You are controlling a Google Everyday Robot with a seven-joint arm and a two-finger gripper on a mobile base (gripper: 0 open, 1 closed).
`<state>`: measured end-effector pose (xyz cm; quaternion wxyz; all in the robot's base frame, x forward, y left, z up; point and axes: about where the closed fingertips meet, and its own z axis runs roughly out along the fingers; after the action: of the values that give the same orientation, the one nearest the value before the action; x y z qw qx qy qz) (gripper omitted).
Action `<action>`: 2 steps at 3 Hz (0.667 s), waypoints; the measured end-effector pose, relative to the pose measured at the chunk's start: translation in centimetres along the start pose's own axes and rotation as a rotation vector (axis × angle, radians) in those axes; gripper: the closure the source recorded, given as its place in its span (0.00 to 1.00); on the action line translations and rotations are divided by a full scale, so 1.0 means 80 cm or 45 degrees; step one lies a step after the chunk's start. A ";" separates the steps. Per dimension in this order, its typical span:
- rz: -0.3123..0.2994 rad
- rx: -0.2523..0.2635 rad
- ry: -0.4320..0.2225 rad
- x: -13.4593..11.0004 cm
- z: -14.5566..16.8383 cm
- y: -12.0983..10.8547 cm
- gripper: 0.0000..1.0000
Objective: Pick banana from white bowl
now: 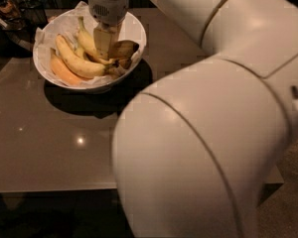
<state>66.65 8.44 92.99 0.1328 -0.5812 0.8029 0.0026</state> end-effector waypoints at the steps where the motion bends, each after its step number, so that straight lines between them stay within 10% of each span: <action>1: -0.060 0.041 -0.026 0.011 -0.032 0.031 1.00; 2: -0.064 0.046 -0.034 0.017 -0.040 0.037 1.00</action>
Offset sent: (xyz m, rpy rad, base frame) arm -0.0281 -0.0039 0.0169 0.0000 -0.0398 0.0375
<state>62.85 7.60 95.32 0.1539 -0.5985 0.7861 -0.0076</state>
